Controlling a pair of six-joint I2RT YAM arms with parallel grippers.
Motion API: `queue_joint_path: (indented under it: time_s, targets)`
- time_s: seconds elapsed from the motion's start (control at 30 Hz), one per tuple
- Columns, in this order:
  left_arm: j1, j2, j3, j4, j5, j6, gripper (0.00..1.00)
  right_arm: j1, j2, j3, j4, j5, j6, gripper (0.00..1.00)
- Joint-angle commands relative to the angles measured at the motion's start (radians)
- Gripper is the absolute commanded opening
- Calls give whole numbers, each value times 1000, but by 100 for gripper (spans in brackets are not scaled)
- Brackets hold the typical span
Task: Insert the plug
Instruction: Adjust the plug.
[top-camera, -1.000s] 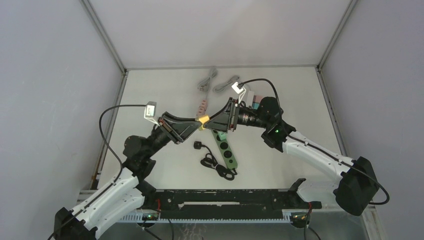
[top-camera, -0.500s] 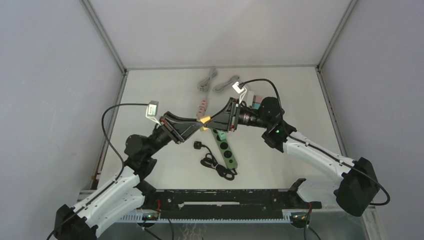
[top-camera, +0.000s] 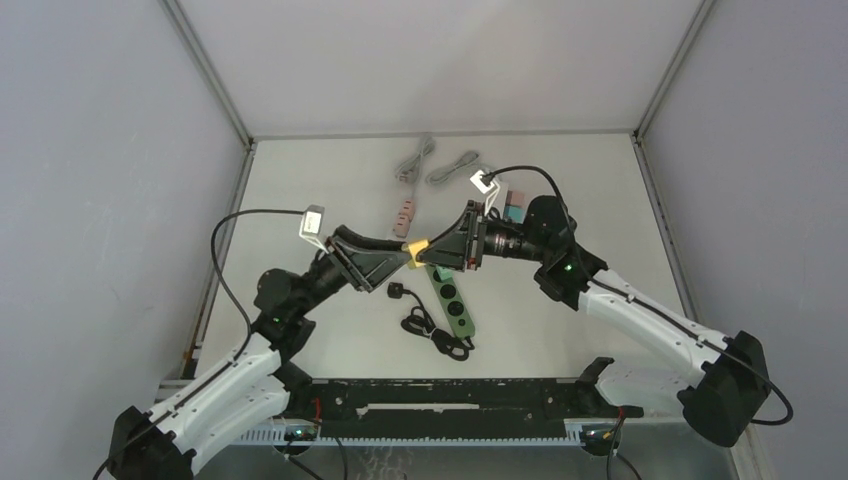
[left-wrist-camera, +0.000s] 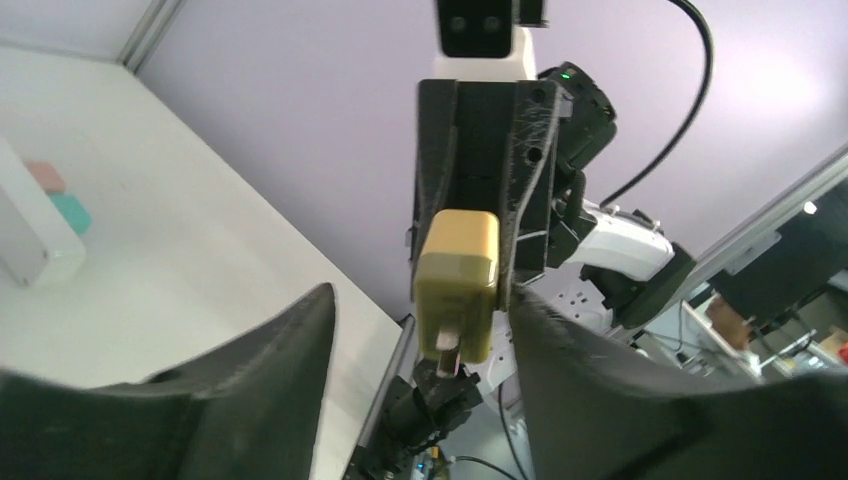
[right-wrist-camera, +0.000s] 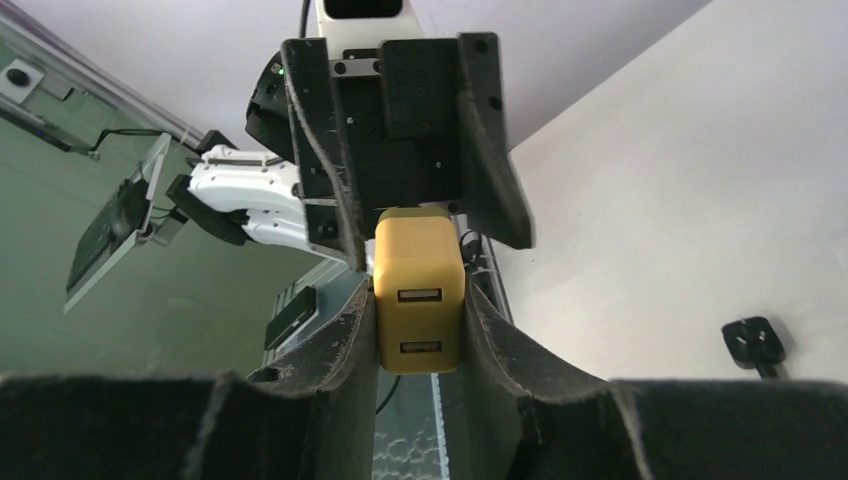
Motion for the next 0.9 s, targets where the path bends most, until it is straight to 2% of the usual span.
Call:
queue_joint_path:
  time_s: [0.0, 0.07, 0.2, 0.27, 0.63, 0.87]
  targets:
    - [1, -28, -32, -85, -68, 66, 77, -7, -75, 42, -131, 58, -103, 0]
    - [0, -43, -41, -138, -98, 94, 88, -7, -95, 43, -200, 92, -139, 0]
    - [1, -60, -53, -262, -169, 134, 92, -12, -129, 43, -343, 173, -198, 0]
    - [1, -60, -59, -305, -206, 142, 100, -15, -144, 42, -391, 209, -212, 0]
    - [1, 86, -9, -515, -334, 152, 100, 3, -144, 104, -723, 491, -319, 0]
    - [1, 254, 22, -505, -302, 94, 100, 74, -68, 171, -905, 671, -361, 0]
